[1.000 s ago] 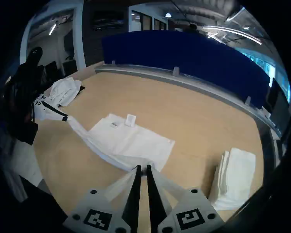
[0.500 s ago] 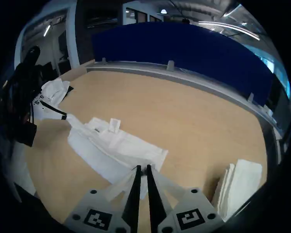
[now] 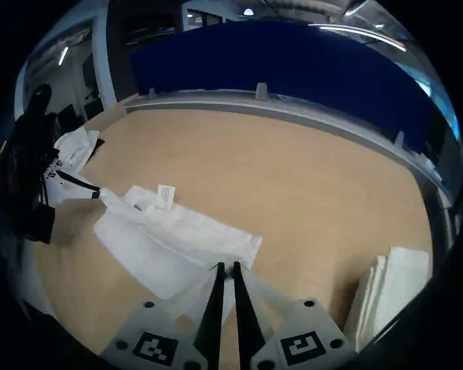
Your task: Fold towel
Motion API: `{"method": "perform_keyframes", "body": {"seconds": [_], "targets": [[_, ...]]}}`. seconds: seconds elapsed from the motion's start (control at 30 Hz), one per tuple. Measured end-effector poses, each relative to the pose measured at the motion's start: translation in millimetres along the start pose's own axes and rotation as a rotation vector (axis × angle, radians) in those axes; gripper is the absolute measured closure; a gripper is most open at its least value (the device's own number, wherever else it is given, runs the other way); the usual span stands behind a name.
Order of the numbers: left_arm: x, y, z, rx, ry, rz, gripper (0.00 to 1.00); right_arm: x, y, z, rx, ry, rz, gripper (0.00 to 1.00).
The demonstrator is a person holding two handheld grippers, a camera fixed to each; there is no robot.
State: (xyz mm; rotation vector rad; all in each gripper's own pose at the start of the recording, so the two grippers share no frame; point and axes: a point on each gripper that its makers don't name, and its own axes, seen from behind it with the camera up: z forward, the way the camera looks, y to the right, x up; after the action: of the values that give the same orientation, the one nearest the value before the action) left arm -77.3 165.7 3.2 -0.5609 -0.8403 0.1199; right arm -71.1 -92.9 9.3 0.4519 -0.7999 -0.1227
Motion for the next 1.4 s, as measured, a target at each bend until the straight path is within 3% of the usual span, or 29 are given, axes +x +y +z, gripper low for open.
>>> {"method": "perform_keyframes", "body": {"seconds": [0.23, 0.5, 0.7, 0.9, 1.23, 1.4], "targets": [[1.3, -5.8, 15.8, 0.022, 0.015, -0.016, 0.92, -5.9, 6.5, 16.4, -0.027, -0.012, 0.035, 0.83], [-4.9, -15.3, 26.4, 0.067, 0.001, 0.013, 0.88, -13.6, 14.9, 25.2, -0.074, -0.020, 0.028, 0.64], [-3.3, -20.0, 30.0, 0.090, 0.005, 0.038, 0.76, -12.1, 22.6, 29.3, -0.112, -0.017, 0.020, 0.49], [1.2, -26.3, 31.7, 0.106, 0.007, 0.040, 0.71, -8.6, 29.9, 33.0, -0.145, -0.013, 0.020, 0.36], [11.5, -37.2, 30.8, 0.141, 0.017, 0.044, 0.49, 5.0, 42.2, 31.0, -0.186, 0.016, 0.019, 0.17], [14.8, -39.7, 26.5, 0.149, 0.024, 0.046, 0.23, 13.0, 44.2, 27.0, -0.192, 0.040, 0.020, 0.08]]}}
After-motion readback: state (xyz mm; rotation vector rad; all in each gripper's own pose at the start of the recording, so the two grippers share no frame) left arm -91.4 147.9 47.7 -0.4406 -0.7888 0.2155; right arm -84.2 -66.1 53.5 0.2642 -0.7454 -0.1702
